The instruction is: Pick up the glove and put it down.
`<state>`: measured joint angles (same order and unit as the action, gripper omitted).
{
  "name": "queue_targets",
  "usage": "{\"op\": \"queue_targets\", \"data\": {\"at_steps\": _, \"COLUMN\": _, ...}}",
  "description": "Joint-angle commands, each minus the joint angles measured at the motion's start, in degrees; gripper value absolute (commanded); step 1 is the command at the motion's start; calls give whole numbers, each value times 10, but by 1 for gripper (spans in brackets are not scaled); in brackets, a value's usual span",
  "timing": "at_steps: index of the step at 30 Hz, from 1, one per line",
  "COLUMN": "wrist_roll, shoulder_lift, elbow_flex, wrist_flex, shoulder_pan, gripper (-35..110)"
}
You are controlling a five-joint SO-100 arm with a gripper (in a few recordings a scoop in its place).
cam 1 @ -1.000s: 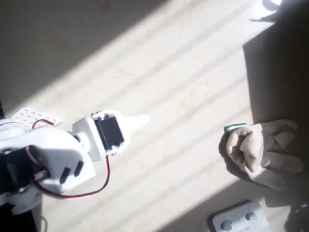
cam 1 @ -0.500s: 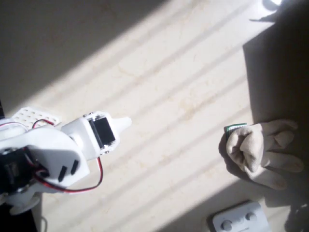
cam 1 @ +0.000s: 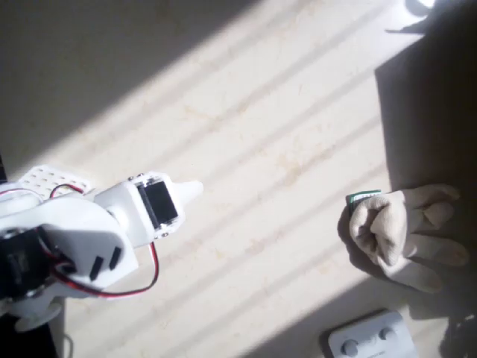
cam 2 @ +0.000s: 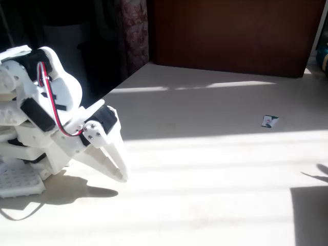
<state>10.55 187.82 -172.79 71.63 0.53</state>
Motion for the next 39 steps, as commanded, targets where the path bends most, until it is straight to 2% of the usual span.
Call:
{"op": "queue_targets", "data": {"at_steps": 1, "wrist_roll": -1, "shoulder_lift": 4, "elbow_flex": 8, "wrist_flex": 3, "shoulder_pan": -2, "gripper": 0}}
{"op": "queue_targets", "data": {"at_steps": 19, "wrist_roll": -4, "shoulder_lift": 4, "elbow_flex": 8, "wrist_flex": -2, "shoulder_pan": -1, "gripper": 1}}
{"op": "queue_targets", "data": {"at_steps": 30, "wrist_roll": -3, "shoulder_lift": 4, "elbow_flex": -23, "wrist_flex": -170, "shoulder_pan": -2, "gripper": 1}}
{"op": "queue_targets", "data": {"at_steps": 39, "wrist_roll": -3, "shoulder_lift": 4, "elbow_flex": -25, "wrist_flex": -174, "shoulder_pan": -1, "gripper": 0}}
